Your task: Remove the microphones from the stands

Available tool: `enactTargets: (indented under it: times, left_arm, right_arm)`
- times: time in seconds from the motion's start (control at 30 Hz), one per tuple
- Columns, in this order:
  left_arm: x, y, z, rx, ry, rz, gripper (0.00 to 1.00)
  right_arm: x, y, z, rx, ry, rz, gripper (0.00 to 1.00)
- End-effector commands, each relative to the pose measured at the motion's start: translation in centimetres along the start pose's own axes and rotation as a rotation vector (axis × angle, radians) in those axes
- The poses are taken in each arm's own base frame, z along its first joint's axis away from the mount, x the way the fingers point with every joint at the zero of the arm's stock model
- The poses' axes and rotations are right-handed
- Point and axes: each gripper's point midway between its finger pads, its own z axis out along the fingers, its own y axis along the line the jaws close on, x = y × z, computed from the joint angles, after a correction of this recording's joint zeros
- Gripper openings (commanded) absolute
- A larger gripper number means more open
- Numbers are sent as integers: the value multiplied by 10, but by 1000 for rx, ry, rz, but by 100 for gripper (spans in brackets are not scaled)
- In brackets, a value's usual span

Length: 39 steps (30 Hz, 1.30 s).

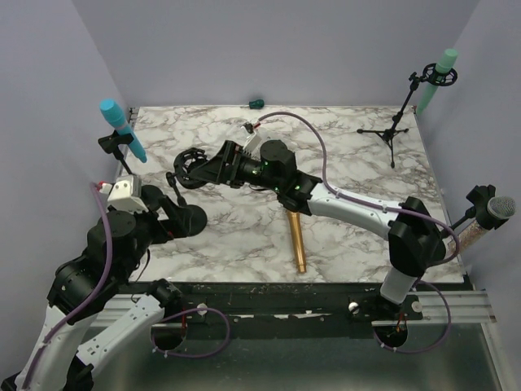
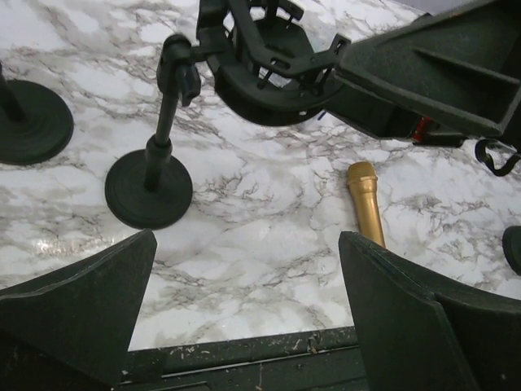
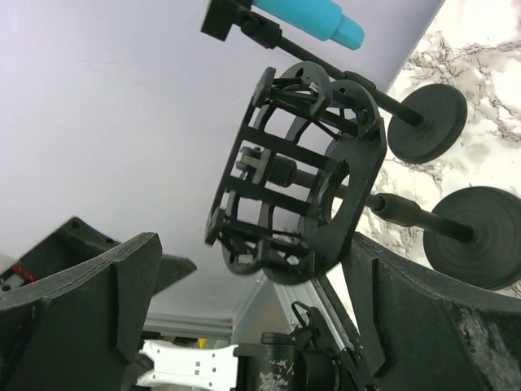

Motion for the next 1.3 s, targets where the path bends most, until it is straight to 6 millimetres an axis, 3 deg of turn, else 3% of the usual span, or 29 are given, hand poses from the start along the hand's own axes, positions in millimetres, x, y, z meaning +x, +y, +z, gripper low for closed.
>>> enactTargets:
  times: [0.0, 0.2, 0.3, 0.47, 0.57, 0.9, 1.27]
  left_arm:
    - [-39, 1, -2, -46, -103, 88, 98]
    - [-68, -4, 5, -74, -154, 148, 98]
    - [-72, -8, 19, -60, -126, 113, 99]
    - [-80, 1, 29, -76, -138, -6, 99]
    - [-78, -7, 35, 1, -101, -83, 99]
    - [-75, 20, 57, -74, -87, -304, 91]
    - [-65, 47, 75, -161, -124, -339, 77]
  right_arm:
    - [-21, 23, -29, -25, -65, -71, 100]
    - [-45, 37, -65, 5, -192, -129, 100]
    - [-54, 41, -79, 15, -237, -149, 100]
    - [-61, 46, -99, 32, -285, -171, 100]
    - [-66, 46, -107, 54, -314, -169, 100]
    - [-71, 51, -116, 54, -336, -183, 100]
    - [-72, 47, -117, 73, -340, -199, 100]
